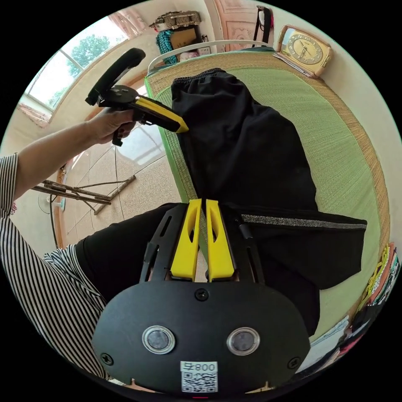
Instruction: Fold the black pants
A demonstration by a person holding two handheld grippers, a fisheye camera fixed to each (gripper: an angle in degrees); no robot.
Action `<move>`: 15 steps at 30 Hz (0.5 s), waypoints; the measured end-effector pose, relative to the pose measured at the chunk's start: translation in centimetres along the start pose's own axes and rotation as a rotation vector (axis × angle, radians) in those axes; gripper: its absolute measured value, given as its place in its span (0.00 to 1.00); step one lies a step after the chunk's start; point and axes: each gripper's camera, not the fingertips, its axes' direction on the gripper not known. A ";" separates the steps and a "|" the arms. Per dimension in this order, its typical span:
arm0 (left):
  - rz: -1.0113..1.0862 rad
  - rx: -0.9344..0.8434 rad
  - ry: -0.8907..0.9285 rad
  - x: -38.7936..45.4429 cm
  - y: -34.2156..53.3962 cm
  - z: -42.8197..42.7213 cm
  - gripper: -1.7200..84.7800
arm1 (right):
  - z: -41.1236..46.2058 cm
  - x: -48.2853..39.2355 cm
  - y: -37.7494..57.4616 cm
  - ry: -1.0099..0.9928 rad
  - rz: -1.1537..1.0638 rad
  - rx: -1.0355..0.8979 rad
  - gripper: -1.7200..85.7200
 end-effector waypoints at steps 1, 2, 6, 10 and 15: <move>-0.003 0.002 -0.005 0.0 0.1 0.1 0.02 | -0.9 0.6 0.6 -0.008 0.033 0.024 0.03; 0.001 0.005 -0.012 0.1 0.4 0.2 0.02 | -1.3 1.0 0.9 -0.007 0.050 0.034 0.03; 0.005 0.084 0.032 1.5 1.3 0.3 0.02 | -2.6 4.1 2.2 0.010 0.170 0.042 0.02; 0.009 0.091 0.087 3.0 1.7 2.2 0.02 | -0.8 6.3 2.8 0.005 0.255 -0.048 0.02; -0.039 0.145 0.226 4.1 1.5 4.3 0.04 | -2.5 7.3 3.3 -0.078 0.301 -0.009 0.02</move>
